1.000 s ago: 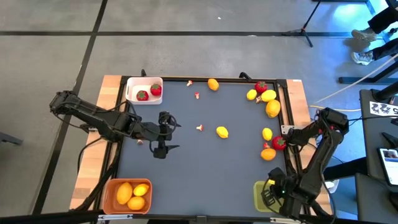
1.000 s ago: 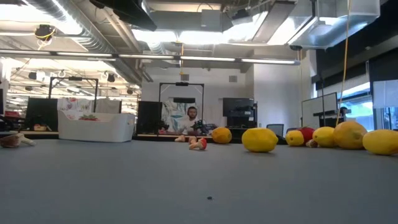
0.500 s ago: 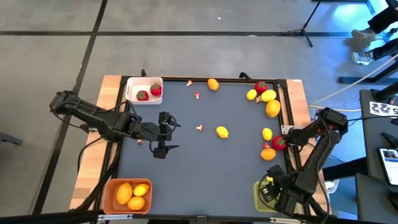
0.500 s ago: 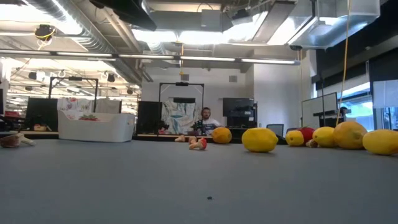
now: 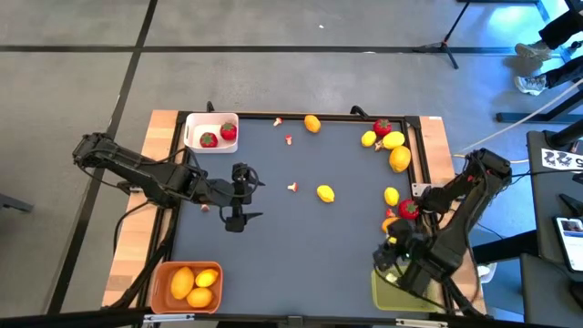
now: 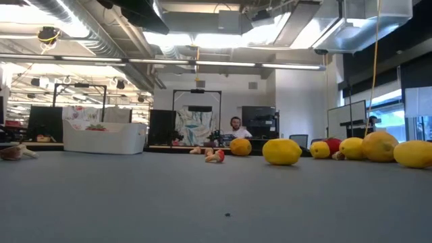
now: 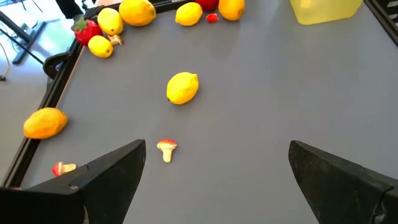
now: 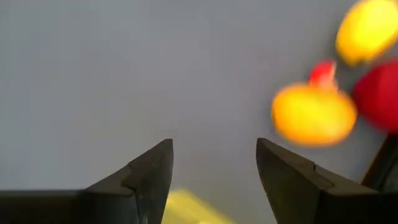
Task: Sort produce into baskets
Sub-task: Put the red mushroom into the yellow bin
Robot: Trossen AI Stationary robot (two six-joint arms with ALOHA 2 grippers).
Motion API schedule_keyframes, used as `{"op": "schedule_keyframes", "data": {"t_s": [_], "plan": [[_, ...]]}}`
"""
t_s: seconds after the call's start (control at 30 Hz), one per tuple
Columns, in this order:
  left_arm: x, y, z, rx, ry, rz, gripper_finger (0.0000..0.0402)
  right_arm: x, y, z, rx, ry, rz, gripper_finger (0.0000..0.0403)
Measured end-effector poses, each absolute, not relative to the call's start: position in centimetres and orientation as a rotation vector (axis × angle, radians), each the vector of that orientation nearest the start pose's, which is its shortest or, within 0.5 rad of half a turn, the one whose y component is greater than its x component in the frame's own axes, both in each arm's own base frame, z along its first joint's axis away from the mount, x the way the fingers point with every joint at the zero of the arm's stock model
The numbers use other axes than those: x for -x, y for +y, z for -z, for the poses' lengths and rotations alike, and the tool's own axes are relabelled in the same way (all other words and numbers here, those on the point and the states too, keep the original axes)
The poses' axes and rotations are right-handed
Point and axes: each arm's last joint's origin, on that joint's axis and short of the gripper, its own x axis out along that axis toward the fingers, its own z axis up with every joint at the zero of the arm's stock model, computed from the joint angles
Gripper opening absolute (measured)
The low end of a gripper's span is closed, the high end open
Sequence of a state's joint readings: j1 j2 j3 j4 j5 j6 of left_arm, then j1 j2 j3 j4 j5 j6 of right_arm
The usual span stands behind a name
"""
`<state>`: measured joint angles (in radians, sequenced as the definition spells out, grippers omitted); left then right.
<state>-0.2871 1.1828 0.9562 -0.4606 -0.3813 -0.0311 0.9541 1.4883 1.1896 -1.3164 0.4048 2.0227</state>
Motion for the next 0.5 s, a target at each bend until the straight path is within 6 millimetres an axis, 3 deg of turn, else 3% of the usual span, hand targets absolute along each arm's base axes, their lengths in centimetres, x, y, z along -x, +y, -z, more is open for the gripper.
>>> {"op": "schedule_keyframes", "data": {"t_s": [0.5], "plan": [[-23.8, -5.9, -28.8, -0.138, 0.670, -0.135, 0.0392, -22.1, 13.7, -26.0, -0.348, 0.975, 0.688, 0.0230]]}}
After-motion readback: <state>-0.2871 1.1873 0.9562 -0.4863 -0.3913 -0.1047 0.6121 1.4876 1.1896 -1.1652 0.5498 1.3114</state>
